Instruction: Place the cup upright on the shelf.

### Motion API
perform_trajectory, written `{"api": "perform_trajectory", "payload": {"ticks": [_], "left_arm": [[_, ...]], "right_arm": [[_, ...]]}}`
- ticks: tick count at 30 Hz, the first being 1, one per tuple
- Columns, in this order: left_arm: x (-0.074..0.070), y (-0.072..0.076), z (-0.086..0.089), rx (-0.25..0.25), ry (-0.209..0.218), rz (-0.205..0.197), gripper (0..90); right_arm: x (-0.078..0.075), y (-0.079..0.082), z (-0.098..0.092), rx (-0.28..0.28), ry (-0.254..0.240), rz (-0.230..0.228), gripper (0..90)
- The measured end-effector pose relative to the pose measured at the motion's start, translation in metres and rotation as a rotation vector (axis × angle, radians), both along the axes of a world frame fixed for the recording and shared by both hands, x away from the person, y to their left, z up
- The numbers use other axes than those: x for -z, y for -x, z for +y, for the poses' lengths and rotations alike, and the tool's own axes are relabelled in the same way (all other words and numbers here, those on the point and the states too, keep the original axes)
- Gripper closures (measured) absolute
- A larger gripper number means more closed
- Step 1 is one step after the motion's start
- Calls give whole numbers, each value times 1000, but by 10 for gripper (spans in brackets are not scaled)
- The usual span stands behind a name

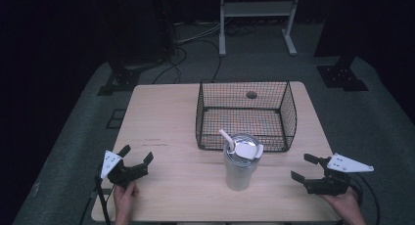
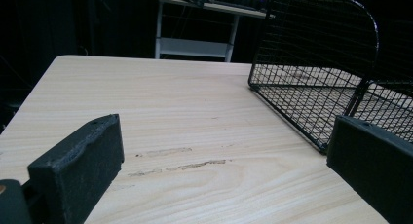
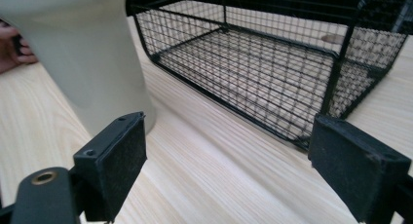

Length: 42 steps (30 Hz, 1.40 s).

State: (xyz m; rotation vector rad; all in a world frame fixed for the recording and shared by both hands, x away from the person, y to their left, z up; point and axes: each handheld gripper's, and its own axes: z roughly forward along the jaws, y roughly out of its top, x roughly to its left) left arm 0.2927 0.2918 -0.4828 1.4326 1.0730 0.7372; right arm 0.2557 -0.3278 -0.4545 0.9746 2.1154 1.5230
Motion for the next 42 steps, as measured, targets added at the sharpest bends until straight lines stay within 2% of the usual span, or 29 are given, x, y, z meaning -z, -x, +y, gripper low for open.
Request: {"api": "perform_trajectory", "payload": {"ticks": [14,26,32,42], "left_arm": [[0,0,0,4,1,-4,0],[0,0,0,9,4,-5,0],[0,0,0,14,5,-6,0],[0,0,0,19,-2,-7,0]], "right_arm": [[-5,1,20,-68,8,1,127],[-11,-2,50,-165,-11,-1,113],[-11,-1,70,-231,-30,0,96],[-8,-5,99,-285,-33,-6,85]]}}
